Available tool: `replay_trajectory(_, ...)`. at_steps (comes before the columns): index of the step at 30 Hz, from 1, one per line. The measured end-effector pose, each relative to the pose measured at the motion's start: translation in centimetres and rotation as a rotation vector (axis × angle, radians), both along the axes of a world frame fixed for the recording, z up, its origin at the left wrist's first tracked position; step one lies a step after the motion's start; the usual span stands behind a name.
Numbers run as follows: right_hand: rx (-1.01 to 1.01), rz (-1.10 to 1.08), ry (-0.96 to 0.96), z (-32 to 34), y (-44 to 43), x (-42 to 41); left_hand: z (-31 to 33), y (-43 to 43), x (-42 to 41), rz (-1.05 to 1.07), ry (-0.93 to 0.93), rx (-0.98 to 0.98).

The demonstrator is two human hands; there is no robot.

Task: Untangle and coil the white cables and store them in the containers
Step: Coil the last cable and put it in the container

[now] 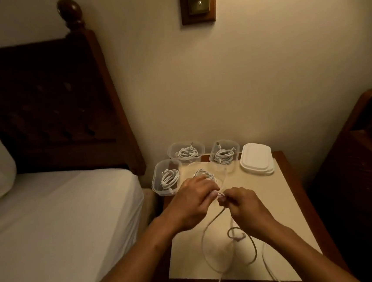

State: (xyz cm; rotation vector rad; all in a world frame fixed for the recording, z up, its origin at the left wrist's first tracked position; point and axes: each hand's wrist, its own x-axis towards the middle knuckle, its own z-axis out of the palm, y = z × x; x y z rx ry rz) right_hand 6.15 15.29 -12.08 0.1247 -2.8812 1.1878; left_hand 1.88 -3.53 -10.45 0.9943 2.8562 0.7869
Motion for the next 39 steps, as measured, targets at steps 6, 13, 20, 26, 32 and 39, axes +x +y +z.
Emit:
replay_trajectory(6,-0.584,0.009,-0.221,4.9,0.9,2.9,6.0,0.9,1.8,0.04,-0.196,0.407)
replay_trajectory(13,-0.72,-0.012,-0.076,8.2,3.4,4.5,9.4,-1.4,3.9,-0.144,-0.949,0.775)
replay_trajectory(20,-0.357,0.228,0.309,10.2,1.6,4.4,10.8,0.4,4.9,-0.377,-1.31,0.604)
replay_trajectory(26,-0.364,0.02,0.303,10.1,1.8,3.7,10.2,1.2,6.1,-0.479,-1.352,0.866)
replay_trajectory(32,-0.333,0.061,0.197,8.2,0.1,5.9,10.2,2.7,6.3,-0.409,-1.325,1.329)
replay_trajectory(39,0.118,0.202,0.19,8.0,-0.4,7.2,10.1,4.2,5.2,-0.079,-0.876,1.085)
